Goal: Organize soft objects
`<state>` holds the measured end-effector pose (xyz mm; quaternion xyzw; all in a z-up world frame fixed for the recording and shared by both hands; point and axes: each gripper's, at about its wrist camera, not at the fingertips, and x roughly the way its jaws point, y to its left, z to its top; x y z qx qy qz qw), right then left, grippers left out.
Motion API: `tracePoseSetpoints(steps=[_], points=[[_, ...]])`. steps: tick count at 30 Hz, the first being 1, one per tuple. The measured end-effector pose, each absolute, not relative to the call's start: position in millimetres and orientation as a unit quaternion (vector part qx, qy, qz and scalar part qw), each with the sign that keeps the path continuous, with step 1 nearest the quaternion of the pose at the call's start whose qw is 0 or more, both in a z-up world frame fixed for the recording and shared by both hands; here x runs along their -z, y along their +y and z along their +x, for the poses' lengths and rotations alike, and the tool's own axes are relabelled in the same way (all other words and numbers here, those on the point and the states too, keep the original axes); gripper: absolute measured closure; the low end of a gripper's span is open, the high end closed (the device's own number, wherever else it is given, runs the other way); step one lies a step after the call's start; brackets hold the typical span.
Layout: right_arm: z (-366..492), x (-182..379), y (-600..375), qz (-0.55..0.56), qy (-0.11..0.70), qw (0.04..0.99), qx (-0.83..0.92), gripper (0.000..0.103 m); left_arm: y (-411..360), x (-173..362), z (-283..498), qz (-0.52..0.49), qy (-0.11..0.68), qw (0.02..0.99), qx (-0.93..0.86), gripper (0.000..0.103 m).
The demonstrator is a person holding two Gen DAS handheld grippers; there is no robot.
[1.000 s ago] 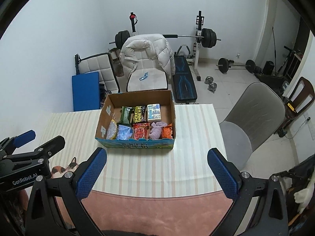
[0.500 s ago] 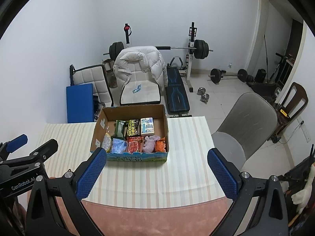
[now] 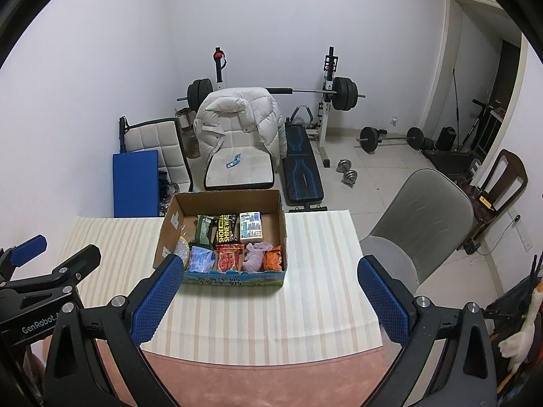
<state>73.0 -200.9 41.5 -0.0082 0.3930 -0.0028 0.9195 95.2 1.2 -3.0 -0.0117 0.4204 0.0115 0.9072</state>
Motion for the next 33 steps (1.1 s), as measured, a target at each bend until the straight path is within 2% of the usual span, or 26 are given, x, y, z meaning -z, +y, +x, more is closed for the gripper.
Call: tracePoseSetpoints(steps=[33], points=[[76.8, -45.4, -206.3, -0.018, 0.392, 0.920, -0.002, 0.000, -2.2, -8.2, 93.7, -0.007, 0.413, 0.910, -0.019, 0.000]])
